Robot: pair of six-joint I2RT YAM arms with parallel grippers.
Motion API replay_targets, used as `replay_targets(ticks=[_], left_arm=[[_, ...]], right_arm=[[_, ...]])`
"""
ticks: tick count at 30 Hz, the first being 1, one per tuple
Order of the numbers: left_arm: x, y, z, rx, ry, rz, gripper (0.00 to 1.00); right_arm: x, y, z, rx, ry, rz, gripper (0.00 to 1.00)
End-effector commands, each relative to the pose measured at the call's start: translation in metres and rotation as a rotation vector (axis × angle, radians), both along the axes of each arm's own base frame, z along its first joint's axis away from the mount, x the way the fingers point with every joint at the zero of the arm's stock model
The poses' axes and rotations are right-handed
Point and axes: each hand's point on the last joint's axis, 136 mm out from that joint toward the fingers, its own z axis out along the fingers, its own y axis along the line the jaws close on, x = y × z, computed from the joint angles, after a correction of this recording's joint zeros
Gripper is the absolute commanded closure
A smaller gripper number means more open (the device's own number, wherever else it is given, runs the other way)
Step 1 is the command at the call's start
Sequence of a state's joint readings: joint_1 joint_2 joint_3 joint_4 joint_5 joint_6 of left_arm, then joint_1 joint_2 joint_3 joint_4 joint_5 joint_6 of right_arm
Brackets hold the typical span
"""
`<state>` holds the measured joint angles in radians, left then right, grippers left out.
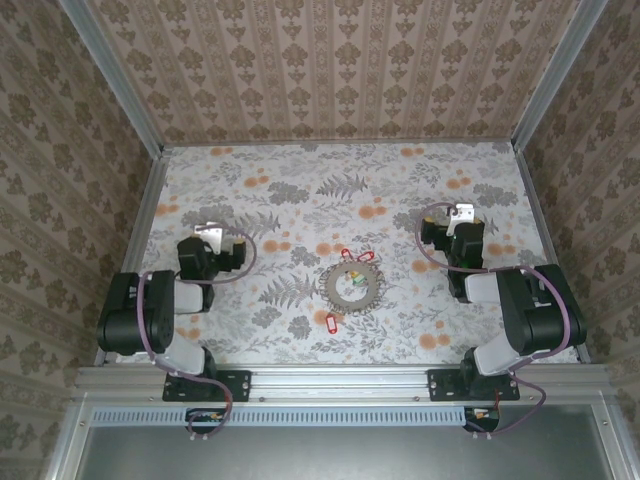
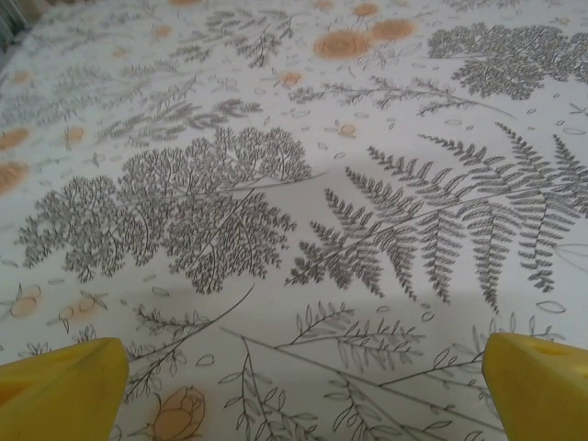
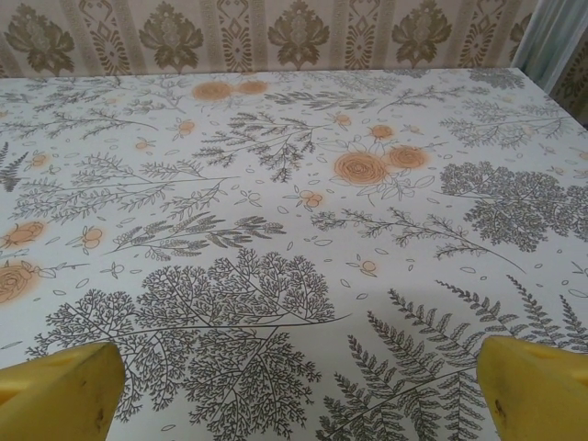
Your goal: Put the keys on the keyring
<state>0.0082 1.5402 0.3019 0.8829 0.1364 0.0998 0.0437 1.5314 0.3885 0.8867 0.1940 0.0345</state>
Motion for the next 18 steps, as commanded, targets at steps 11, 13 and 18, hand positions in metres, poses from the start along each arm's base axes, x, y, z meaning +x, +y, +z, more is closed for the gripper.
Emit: replay_targets(ticks=[11, 13, 18], left_arm=[[0.030, 0.015, 0.032, 0.024, -0.074, 0.140, 0.00], [0.030, 0.010, 0.033, 0.012, -0.074, 0.096, 0.00], [0.029, 0.010, 0.033, 0.018, -0.075, 0.096, 0.00]], right_arm=[[0.000, -0.003, 0.002, 0.008, -0.008, -0.027, 0.01], [0.000, -0.003, 0.002, 0.008, -0.008, -0.026, 0.01], [0.000, -0.003, 0.002, 0.008, -0.008, -0.027, 0.00]])
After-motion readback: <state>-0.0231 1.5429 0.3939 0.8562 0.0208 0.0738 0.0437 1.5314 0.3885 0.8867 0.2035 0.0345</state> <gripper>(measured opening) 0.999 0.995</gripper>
